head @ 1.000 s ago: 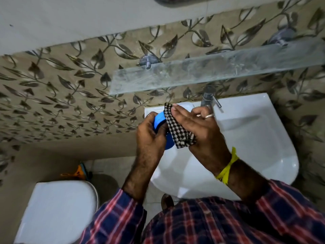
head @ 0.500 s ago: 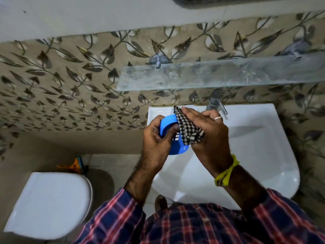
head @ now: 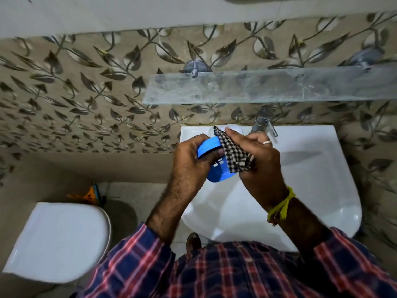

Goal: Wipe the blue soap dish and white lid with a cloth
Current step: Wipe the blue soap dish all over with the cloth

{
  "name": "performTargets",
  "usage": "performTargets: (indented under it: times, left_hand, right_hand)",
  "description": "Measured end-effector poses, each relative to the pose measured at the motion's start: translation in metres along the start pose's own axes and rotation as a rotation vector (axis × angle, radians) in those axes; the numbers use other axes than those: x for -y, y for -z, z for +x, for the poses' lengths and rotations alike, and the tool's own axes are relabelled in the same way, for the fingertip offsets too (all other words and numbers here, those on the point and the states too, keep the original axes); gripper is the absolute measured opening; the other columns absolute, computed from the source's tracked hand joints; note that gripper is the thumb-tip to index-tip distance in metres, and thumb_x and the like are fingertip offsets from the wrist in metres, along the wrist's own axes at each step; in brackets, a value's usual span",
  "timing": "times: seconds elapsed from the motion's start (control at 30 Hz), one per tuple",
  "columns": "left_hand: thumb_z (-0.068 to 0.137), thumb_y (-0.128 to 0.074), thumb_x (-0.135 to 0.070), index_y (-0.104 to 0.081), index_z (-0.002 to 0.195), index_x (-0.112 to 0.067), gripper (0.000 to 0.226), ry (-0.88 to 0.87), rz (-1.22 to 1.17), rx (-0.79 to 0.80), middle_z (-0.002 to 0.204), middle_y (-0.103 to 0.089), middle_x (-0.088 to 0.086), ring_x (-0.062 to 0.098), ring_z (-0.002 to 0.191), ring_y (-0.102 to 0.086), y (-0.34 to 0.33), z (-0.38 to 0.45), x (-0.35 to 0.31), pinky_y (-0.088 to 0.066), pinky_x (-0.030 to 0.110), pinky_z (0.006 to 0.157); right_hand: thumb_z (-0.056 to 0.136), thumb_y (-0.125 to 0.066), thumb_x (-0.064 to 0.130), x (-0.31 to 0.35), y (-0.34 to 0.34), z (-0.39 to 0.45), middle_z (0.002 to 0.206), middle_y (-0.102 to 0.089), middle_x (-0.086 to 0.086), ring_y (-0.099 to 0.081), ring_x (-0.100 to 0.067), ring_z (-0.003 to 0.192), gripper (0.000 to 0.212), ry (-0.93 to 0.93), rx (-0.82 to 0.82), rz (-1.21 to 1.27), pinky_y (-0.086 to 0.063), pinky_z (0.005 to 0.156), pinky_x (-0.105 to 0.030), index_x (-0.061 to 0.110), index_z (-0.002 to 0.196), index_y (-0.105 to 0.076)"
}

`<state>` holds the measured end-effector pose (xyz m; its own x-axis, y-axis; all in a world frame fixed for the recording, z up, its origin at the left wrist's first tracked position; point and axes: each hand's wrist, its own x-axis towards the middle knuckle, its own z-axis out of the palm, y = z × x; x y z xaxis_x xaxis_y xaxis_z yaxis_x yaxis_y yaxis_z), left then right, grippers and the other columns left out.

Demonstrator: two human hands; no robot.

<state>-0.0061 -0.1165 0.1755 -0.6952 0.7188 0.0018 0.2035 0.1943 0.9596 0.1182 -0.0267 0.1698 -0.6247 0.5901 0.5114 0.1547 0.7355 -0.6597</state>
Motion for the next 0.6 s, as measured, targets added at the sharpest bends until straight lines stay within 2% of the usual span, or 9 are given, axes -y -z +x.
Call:
performTargets:
  times: [0.07,0.1,0.17,0.27,0.4,0.5,0.6]
  left_hand:
    - [0.08,-0.076,0.0,-0.069,0.075,-0.02,0.021,0.004,-0.038,-0.054,0.068,-0.067,-0.007,0.012,0.064,-0.059,0.001,0.003,0.002,-0.052,0.032,0.063]
    - [0.08,-0.075,0.001,-0.072,0.08,-0.017,0.018,-0.009,-0.06,-0.06,0.075,-0.071,0.0,0.017,0.069,-0.064,0.004,0.003,0.001,-0.055,0.035,0.066]
    - [0.082,-0.074,0.003,-0.073,0.085,-0.016,0.018,-0.027,-0.09,-0.054,0.08,-0.073,0.005,0.015,0.072,-0.067,0.006,0.0,-0.002,-0.057,0.03,0.067]
    - [0.083,-0.073,0.005,-0.072,0.082,-0.02,0.025,0.006,-0.171,-0.083,0.074,-0.071,-0.004,0.008,0.067,-0.064,-0.002,-0.003,-0.007,-0.055,0.024,0.065]
    - [0.081,-0.078,-0.001,-0.073,0.086,-0.016,0.017,0.075,-0.301,-0.145,0.077,-0.076,-0.004,0.014,0.073,-0.07,0.002,0.004,-0.004,-0.059,0.029,0.07]
    - [0.079,-0.081,-0.003,-0.073,0.089,-0.009,0.014,0.077,-0.282,-0.111,0.08,-0.076,0.003,0.018,0.073,-0.07,0.004,0.004,0.0,-0.059,0.033,0.07]
    - [0.079,-0.079,0.001,-0.071,0.086,-0.012,0.017,0.068,-0.292,-0.126,0.076,-0.076,-0.002,0.013,0.07,-0.07,0.003,0.004,0.0,-0.057,0.026,0.066]
  right_hand:
    - [0.08,-0.062,-0.006,0.004,-0.004,-0.001,0.126,-0.063,0.0,-0.053,-0.026,0.096,0.052,0.019,0.001,-0.01,-0.049,0.089,-0.031,0.001,0.131,-0.058]
    - [0.08,-0.064,-0.004,0.005,-0.005,-0.003,0.131,-0.062,-0.005,-0.05,-0.022,0.098,0.053,0.039,0.014,-0.034,-0.047,0.09,-0.027,0.001,0.133,-0.057]
    - [0.08,-0.065,-0.003,0.006,-0.003,-0.005,0.133,-0.062,-0.007,-0.045,-0.016,0.098,0.056,0.042,0.019,-0.064,-0.044,0.091,-0.021,0.003,0.135,-0.055]
    - [0.079,-0.061,-0.004,0.0,-0.006,0.002,0.122,-0.069,-0.007,-0.052,-0.026,0.092,0.052,0.034,-0.045,-0.065,-0.048,0.086,-0.029,0.001,0.13,-0.06]
    - [0.086,-0.061,0.004,-0.004,-0.007,-0.006,0.123,-0.069,-0.007,-0.053,-0.028,0.09,0.041,0.092,-0.067,-0.16,-0.049,0.083,-0.032,0.002,0.127,-0.063]
    - [0.083,-0.063,-0.003,-0.009,-0.007,-0.01,0.121,-0.069,-0.006,-0.054,-0.03,0.088,0.041,0.049,-0.092,-0.12,-0.052,0.081,-0.038,0.002,0.124,-0.065]
    - [0.081,-0.064,-0.009,-0.005,-0.012,-0.006,0.123,-0.068,-0.009,-0.053,-0.03,0.087,0.044,0.072,-0.097,-0.064,-0.051,0.083,-0.035,-0.001,0.124,-0.064]
